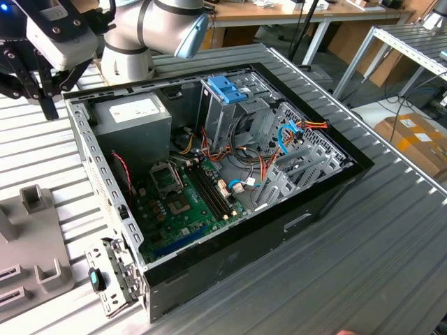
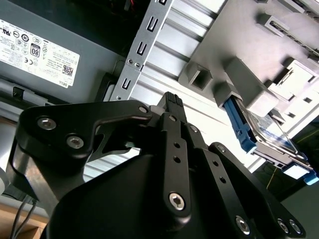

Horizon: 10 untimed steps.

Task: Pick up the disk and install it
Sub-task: 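Reach for the disk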

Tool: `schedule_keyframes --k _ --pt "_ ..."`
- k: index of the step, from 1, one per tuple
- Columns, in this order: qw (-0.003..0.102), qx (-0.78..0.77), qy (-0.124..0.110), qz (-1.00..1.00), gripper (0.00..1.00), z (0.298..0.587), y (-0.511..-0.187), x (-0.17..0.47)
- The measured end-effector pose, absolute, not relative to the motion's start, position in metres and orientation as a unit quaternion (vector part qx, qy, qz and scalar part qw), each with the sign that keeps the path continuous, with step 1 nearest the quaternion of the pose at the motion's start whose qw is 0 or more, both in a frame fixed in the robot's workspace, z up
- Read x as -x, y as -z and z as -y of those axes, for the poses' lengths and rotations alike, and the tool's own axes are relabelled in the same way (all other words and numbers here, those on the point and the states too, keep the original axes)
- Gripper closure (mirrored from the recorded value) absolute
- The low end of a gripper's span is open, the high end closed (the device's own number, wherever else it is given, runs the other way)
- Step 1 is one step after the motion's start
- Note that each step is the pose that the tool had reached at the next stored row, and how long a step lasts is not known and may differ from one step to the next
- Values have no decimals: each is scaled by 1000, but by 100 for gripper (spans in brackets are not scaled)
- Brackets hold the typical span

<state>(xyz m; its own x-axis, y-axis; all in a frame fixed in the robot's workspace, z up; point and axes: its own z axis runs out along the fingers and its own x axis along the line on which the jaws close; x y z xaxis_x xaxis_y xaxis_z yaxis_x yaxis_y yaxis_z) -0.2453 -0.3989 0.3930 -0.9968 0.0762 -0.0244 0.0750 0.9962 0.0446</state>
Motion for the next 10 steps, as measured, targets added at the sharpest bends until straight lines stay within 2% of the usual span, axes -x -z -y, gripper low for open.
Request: schedule_keyframes --k 10 --pt "13 -38 -22 -999 89 399 -393 251"
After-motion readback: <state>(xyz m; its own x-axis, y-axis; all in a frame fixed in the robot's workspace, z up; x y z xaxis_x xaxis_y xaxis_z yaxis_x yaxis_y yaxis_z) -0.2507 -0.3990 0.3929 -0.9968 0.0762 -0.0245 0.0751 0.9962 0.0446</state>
